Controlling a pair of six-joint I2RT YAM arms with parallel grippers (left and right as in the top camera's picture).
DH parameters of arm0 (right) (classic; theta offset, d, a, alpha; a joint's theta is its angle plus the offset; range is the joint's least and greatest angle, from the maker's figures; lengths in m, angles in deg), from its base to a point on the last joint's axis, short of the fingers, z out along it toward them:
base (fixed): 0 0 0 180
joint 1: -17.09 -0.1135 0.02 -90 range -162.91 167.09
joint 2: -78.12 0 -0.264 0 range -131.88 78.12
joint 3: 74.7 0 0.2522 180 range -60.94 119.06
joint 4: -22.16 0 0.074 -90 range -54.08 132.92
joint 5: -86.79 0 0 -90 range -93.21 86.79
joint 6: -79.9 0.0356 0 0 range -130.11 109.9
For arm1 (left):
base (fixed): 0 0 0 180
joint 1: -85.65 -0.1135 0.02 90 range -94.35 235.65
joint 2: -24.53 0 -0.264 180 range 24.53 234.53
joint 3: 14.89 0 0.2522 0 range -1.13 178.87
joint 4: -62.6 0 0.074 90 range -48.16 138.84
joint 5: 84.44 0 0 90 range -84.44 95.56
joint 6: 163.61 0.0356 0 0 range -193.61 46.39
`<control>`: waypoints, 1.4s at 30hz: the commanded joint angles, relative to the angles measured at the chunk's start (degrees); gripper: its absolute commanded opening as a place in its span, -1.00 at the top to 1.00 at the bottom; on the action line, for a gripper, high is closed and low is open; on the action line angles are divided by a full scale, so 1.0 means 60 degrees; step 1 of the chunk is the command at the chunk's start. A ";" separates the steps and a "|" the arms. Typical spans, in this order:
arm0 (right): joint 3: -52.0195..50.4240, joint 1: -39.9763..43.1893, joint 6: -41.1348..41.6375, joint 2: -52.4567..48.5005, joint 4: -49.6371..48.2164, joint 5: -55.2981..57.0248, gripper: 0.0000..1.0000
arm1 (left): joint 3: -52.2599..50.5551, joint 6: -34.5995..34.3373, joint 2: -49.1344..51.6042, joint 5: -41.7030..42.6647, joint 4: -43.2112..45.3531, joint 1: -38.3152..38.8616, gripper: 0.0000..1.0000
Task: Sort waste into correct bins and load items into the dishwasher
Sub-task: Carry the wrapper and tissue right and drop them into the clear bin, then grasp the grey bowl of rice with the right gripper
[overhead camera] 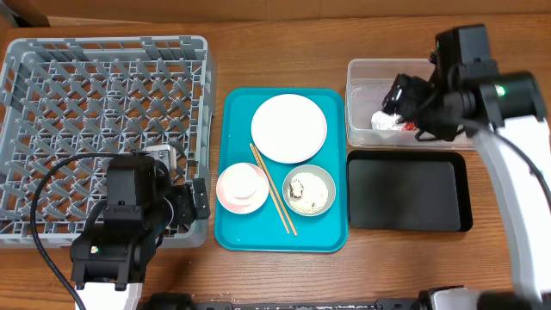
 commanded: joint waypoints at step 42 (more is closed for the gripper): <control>-0.5096 -0.6677 -0.1530 -0.2772 -0.4608 -0.0113 0.83 | 0.0240 -0.0164 -0.0015 -0.0084 -0.0033 0.0033 -1.00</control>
